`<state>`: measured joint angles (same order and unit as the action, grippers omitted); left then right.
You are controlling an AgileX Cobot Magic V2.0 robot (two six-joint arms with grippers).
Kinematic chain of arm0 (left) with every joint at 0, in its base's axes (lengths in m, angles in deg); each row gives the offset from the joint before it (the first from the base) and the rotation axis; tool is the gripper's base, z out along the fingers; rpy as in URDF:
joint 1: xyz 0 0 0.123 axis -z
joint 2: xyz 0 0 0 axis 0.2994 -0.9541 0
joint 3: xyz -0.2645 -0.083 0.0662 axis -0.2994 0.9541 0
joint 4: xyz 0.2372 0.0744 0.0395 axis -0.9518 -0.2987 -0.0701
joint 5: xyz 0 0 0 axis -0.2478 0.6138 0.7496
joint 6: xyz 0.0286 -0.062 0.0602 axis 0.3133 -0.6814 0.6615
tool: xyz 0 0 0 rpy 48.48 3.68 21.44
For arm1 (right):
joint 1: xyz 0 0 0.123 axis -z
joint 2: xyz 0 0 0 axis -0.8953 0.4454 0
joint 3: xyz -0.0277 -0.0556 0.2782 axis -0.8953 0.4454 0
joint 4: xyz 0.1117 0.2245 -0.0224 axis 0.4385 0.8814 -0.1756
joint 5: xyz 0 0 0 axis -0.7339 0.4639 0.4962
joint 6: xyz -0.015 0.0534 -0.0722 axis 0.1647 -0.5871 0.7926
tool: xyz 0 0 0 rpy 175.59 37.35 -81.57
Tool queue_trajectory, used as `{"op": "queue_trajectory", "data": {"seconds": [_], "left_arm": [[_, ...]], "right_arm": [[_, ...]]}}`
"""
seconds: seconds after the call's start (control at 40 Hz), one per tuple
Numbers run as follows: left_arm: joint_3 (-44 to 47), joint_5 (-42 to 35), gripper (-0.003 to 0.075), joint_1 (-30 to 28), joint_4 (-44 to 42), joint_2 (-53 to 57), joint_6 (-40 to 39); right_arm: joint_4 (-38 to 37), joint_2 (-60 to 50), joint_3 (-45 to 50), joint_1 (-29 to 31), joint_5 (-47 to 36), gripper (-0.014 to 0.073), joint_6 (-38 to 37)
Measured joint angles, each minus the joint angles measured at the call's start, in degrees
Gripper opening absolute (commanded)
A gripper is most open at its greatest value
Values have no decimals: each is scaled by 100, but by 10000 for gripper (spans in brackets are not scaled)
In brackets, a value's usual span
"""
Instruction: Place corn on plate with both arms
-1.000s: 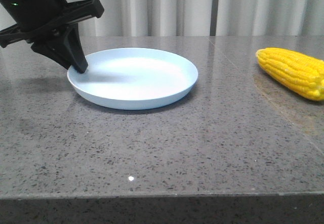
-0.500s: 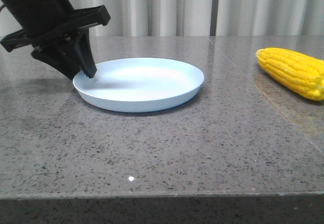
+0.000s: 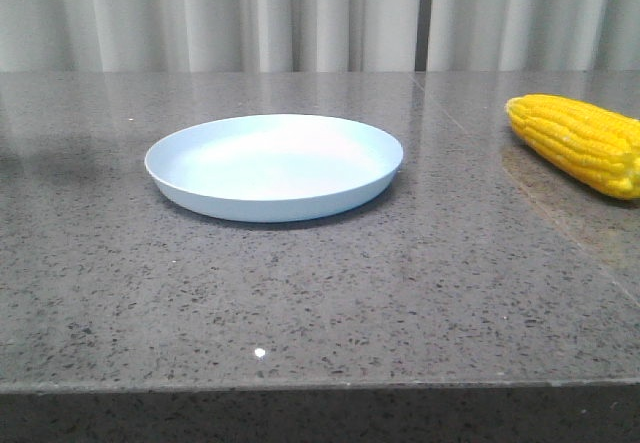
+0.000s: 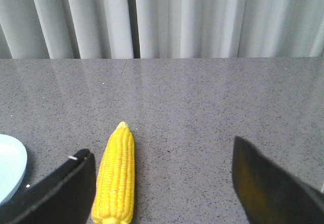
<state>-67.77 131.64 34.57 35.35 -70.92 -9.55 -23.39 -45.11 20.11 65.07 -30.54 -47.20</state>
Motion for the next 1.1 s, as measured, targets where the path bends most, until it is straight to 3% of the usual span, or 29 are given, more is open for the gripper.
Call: {"op": "queue_trajectory", "data": {"seconds": [0.05,0.28,0.53,0.78,1.1], "left_arm": [[197,0,-20,0,-196,252,-92],[1339,-225,-20,0,-359,1575,-206],[3046,-1352,-20,0,-359,3554,-218],[4418,-1849,-20,0,-359,5699,-218],[4907,-2118,-20,0,-359,6968,-218]], "right_arm": [[0,0,0,0,0,580,0],[0,0,0,0,0,580,0],[0,0,0,0,0,580,0],[0,0,0,0,0,580,0],[0,0,0,0,0,580,0]]}}
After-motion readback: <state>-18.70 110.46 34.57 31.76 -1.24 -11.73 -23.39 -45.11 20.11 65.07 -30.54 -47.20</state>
